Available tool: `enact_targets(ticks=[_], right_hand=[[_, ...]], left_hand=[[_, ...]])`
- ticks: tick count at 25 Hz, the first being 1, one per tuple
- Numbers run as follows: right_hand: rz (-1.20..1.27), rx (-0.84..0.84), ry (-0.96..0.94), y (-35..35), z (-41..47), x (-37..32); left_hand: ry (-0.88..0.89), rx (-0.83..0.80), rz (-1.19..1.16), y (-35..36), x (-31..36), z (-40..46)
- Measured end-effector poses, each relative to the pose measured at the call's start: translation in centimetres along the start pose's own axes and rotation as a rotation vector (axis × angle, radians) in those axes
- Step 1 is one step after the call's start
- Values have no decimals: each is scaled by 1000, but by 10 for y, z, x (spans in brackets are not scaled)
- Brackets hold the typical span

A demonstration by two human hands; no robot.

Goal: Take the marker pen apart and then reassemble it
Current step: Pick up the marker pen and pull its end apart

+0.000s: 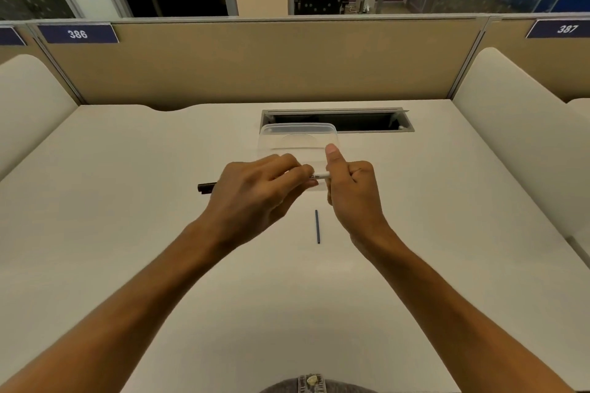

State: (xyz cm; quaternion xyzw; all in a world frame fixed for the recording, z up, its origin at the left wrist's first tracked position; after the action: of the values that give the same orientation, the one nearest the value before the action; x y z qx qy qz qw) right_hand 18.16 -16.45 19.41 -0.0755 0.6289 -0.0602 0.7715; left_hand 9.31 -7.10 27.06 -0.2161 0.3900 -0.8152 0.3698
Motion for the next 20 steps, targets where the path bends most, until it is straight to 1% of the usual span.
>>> enact_targets(ticks=[1, 4, 6, 7, 9, 10, 11, 12, 13, 14, 15, 16, 18, 20], right_hand=[[-3, 4, -26, -1, -1, -4], [6, 41, -225, -8, -6, -32], [-14, 63, -419, -13, -13, -57], [-66, 89, -573, -17, -20, -74], [-217, 154, -966, -21, -47, -105], [-261, 186, -1138, -21, -61, -114], [-276, 211, -1251, -21, -71, -118], [-282, 232, -1306, -22, -75, -120], [-289, 246, -1305, -24, -74, -119], [-303, 244, -1245, -24, -67, -117], [-314, 225, -1131, -23, -56, -112], [-307, 191, -976, -22, -43, -104], [-226, 81, -603, -18, -18, -76], [-129, -32, -255, -8, -4, -39]], left_hand=[[2, 9, -45, -3, -1, 1], [-45, 6, -186, -14, -3, 7], [-165, -32, -401, -18, -13, 13], [-248, -88, -576, -16, -19, 14], [-388, -285, -963, -4, -25, 12], [-420, -398, -1090, 1, -23, 9], [-435, -492, -1161, 4, -19, 6], [-448, -544, -1183, 7, -18, 3], [-461, -540, -1169, 8, -18, 3], [-471, -483, -1114, 7, -21, 5], [-467, -390, -1017, 4, -25, 7], [-432, -288, -866, -2, -28, 10], [-269, -137, -460, -15, -22, 15], [-107, -105, -125, -18, -9, 16]])
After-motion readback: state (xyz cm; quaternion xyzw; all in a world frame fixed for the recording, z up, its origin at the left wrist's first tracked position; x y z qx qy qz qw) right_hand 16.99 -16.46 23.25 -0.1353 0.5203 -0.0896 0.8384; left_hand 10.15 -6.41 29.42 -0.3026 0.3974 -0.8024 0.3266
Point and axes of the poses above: each hand's wrist, its own z-axis towards the middle knuckle, its own y-axis out of the palm, x = y × z, the point moved 10 cm from there along z, towards the middle knuckle, and after that the axes turned 8 degrees about -z, right-handed, at the moved point
